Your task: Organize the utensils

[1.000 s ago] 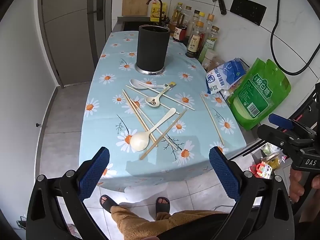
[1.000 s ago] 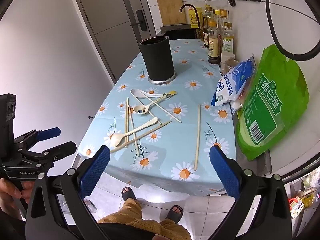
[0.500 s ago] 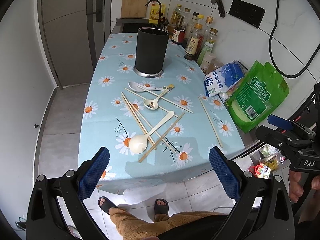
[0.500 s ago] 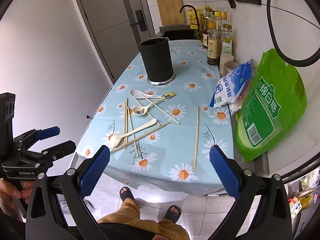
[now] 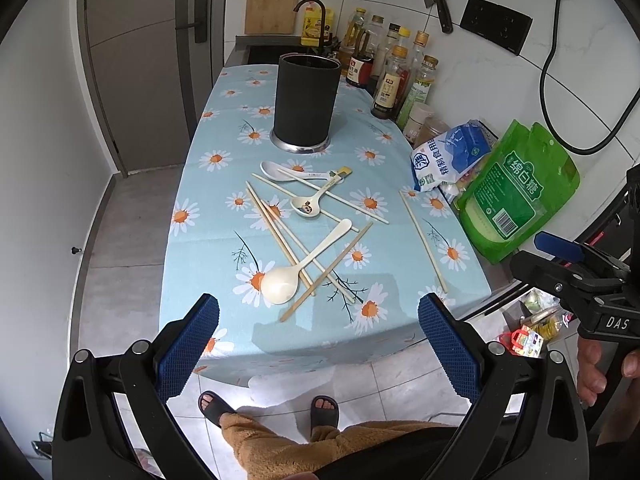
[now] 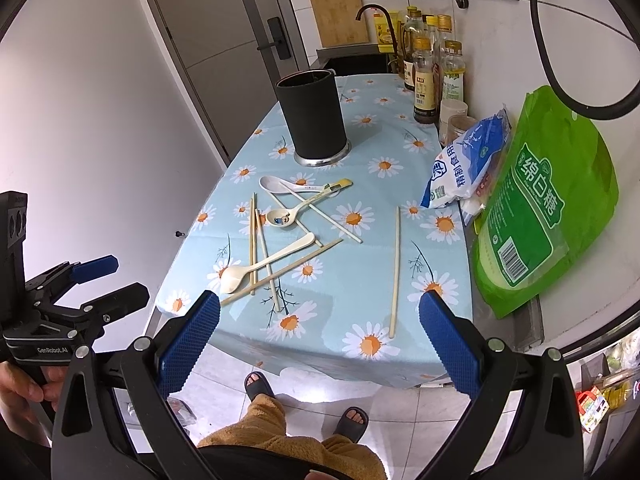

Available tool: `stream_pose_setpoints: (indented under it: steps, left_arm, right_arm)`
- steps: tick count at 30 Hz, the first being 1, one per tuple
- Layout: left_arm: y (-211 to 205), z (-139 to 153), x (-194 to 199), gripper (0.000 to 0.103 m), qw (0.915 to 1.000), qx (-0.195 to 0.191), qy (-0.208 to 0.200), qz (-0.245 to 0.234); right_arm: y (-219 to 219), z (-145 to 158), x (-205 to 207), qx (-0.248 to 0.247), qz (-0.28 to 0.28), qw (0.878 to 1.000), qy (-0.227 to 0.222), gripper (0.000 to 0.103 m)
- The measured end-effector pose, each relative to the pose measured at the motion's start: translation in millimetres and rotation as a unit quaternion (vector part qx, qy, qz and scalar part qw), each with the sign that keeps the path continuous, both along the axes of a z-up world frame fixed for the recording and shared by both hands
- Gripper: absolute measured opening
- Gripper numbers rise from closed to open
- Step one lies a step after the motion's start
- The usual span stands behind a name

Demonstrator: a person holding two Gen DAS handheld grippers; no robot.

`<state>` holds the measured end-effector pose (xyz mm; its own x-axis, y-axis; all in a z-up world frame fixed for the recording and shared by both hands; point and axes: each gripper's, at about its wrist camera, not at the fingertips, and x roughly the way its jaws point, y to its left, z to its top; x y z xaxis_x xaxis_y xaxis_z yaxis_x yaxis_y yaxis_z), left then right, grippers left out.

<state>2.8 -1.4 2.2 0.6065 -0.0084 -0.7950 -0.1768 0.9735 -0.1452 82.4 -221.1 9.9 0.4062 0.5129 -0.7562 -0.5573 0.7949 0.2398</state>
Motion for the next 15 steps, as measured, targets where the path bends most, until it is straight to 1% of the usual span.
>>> stream_pose_setpoints:
  steps: [15]
  left_arm:
    - [2.1,0.2,-1.7,0.096,1.0,-0.003,0.001,0.004]
  right_arm:
    - [4.9,-4.1,1.0,-0.005,0.008,1.0,-0.001,0.099]
